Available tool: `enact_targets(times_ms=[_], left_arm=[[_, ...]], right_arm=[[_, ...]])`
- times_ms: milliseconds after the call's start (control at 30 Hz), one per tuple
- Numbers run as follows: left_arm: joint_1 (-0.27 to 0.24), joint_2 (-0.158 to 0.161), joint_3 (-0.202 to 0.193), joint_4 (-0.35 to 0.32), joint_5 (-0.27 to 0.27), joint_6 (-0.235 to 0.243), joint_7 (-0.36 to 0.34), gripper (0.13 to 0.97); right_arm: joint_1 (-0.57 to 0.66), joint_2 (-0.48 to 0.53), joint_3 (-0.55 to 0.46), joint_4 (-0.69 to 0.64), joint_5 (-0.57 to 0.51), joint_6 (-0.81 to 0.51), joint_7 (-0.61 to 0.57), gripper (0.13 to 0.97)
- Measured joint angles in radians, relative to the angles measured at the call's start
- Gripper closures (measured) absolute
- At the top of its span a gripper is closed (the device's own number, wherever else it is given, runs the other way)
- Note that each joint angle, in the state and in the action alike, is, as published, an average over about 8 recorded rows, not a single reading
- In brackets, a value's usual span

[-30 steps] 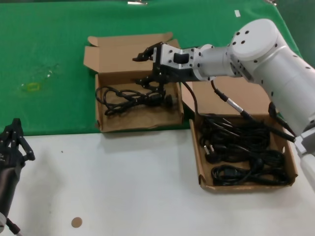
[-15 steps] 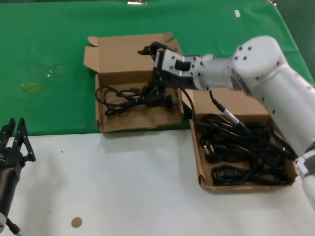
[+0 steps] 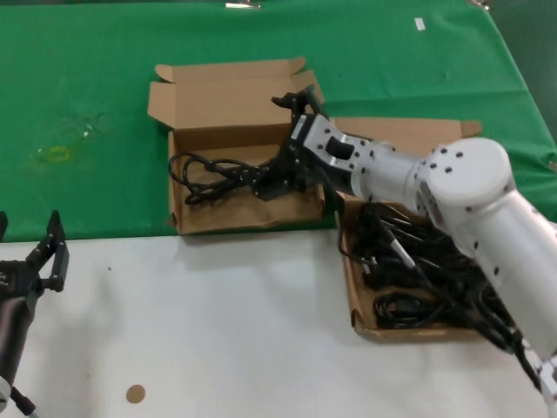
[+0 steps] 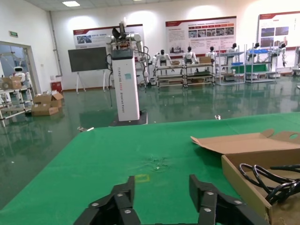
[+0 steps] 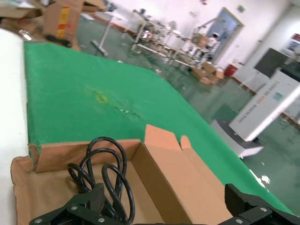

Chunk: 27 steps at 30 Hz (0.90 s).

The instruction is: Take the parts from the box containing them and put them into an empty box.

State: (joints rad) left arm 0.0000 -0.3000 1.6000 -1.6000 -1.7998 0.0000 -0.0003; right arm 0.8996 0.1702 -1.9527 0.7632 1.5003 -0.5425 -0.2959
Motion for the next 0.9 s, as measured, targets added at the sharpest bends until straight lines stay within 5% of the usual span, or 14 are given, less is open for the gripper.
enact_targets(times_ms=[267, 900], left_arm=[[0.000, 0.000, 0.000, 0.000, 0.000, 0.000, 0.000, 0.577], [0.000, 0.000, 0.000, 0.000, 0.000, 0.000, 0.000, 0.257]], right_arm=[[-0.131, 0.019, 0.051, 0.121, 0.043, 0.079, 0.043, 0.157], [-0.441, 0.064, 0.173, 0.410, 0.147, 0.266, 0.145, 0.129]])
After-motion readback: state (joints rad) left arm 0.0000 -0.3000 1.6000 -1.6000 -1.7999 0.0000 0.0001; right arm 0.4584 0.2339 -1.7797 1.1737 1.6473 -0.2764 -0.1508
